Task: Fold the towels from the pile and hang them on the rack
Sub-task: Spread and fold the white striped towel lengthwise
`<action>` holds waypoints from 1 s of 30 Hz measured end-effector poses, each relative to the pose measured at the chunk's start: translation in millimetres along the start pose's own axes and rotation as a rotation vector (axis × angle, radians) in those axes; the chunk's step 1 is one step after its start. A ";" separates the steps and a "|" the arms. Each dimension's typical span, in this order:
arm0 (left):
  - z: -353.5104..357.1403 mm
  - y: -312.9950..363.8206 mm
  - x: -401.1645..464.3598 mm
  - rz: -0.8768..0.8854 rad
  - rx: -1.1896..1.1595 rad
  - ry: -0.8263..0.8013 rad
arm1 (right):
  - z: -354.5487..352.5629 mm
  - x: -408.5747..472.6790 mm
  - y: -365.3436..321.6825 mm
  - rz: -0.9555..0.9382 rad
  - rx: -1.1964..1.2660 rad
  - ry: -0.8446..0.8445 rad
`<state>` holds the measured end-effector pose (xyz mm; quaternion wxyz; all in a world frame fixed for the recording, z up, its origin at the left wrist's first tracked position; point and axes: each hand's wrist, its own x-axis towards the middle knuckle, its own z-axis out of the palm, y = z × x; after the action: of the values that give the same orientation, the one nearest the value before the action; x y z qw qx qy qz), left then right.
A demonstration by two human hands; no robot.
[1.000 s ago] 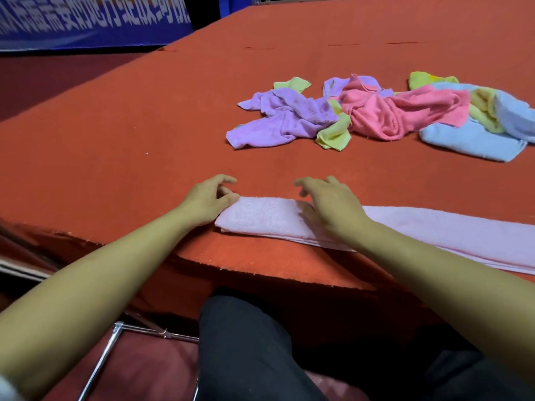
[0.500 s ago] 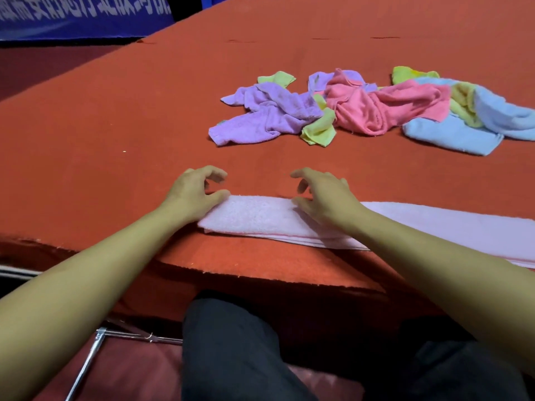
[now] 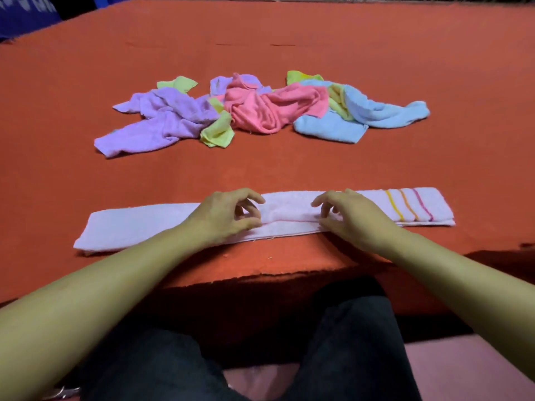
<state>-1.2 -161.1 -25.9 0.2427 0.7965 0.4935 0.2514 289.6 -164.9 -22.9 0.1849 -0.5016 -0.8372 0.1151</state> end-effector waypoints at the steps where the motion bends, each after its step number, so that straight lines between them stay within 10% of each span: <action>1: 3.1 -0.1 1.1 -0.011 0.040 -0.032 | -1.6 -3.3 5.2 0.005 -0.009 -0.015; 11: -3.9 -15.5 -7.7 0.177 0.373 0.010 | -5.5 -1.4 22.2 -0.003 -0.054 -0.022; 30: 5.6 10.5 -3.7 0.112 0.243 0.101 | -21.3 -25.8 45.6 -0.041 -0.077 0.006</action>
<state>7.9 -169.4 -24.0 0.1048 0.8328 0.4865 0.2425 346.1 -166.0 -25.9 0.1703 -0.4913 -0.8507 0.0774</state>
